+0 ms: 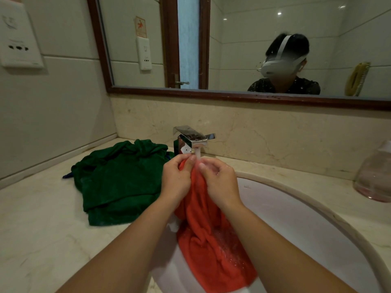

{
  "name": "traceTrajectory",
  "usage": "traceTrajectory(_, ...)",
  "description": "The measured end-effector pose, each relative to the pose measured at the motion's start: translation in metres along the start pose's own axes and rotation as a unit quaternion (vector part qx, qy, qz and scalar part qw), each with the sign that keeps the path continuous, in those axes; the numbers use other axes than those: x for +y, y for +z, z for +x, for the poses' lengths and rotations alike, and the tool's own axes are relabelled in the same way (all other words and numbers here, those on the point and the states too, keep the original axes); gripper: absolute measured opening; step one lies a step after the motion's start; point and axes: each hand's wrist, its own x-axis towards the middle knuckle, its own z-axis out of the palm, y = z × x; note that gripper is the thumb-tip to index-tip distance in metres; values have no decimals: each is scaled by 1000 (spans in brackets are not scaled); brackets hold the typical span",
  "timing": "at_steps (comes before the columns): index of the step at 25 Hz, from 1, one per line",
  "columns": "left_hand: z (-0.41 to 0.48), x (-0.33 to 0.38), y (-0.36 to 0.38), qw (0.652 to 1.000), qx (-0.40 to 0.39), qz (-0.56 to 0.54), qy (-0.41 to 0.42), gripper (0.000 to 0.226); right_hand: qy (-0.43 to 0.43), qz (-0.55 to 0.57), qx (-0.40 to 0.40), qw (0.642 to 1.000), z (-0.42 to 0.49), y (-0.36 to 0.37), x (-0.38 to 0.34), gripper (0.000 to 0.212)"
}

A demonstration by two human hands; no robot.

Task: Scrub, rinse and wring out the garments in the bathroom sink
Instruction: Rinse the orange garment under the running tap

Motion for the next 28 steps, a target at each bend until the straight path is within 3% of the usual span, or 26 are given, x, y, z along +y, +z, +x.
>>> traceTrajectory(11,-2,2,-1,1000,-1,-8,12,23,11,2,8,1000,2,2,6,17)
traceTrajectory(28,0,-1,1,1000,4,-7,2,12,-1,-1,2,1000,1,0,4,16)
